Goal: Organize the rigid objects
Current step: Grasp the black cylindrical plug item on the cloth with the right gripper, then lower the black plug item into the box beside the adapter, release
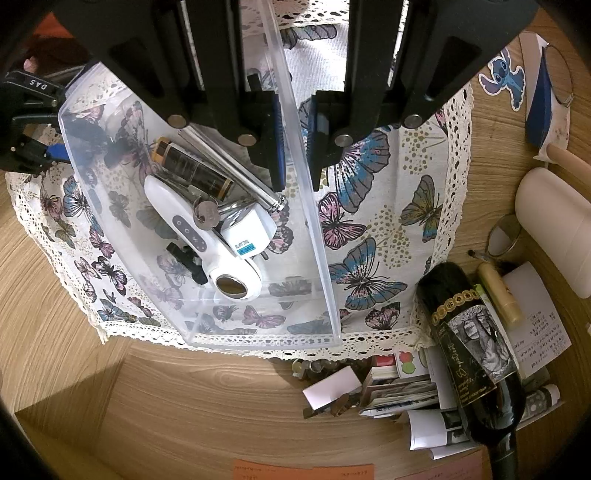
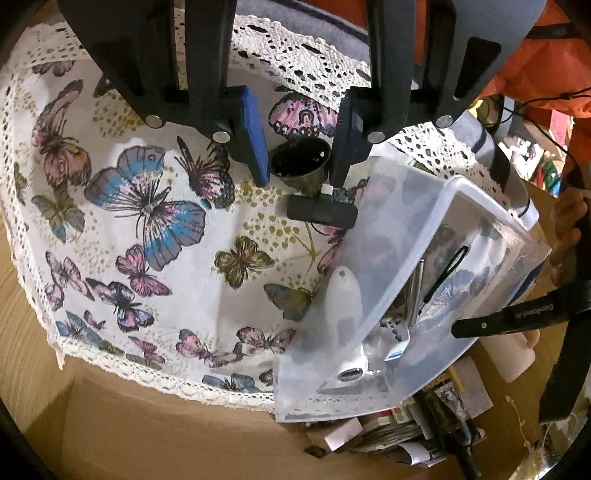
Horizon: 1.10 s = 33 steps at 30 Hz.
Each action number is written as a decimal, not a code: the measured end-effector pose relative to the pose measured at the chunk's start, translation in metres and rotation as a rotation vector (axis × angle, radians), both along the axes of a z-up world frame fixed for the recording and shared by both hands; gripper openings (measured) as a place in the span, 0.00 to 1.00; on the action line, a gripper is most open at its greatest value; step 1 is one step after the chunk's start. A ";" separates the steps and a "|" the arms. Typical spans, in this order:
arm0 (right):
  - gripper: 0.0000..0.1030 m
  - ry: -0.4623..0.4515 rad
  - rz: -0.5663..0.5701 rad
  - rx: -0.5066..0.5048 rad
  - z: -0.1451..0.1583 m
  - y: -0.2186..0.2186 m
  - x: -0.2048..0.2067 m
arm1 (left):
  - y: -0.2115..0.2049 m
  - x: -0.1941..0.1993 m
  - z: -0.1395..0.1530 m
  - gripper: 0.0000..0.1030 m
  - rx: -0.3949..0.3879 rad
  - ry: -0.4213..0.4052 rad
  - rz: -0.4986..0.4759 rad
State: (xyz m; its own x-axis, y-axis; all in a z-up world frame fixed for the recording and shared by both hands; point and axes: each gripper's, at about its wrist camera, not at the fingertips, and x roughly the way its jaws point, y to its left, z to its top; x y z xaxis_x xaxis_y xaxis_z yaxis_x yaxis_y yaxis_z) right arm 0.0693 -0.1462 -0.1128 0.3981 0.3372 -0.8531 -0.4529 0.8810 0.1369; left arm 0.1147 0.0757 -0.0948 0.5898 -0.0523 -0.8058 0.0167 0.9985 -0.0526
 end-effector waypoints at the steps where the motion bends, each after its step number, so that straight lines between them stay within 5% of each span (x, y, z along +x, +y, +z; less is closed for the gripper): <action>1: 0.30 -0.002 -0.006 0.007 0.001 -0.001 0.000 | 0.000 0.000 0.000 0.10 0.000 0.000 0.000; 21: 0.30 -0.282 0.020 0.028 0.080 0.025 0.034 | -0.001 -0.003 0.000 0.10 -0.010 -0.001 -0.002; 33: 0.30 -0.244 0.156 0.063 0.079 0.081 0.070 | -0.001 -0.003 0.000 0.10 -0.012 0.001 -0.003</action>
State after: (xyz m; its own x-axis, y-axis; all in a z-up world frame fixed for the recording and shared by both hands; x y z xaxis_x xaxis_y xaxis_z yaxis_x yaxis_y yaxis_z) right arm 0.1390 -0.0654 -0.0336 0.5284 0.4596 -0.7139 -0.6085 0.7913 0.0590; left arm 0.1115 0.0746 -0.0949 0.5891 -0.0639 -0.8055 0.0193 0.9977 -0.0651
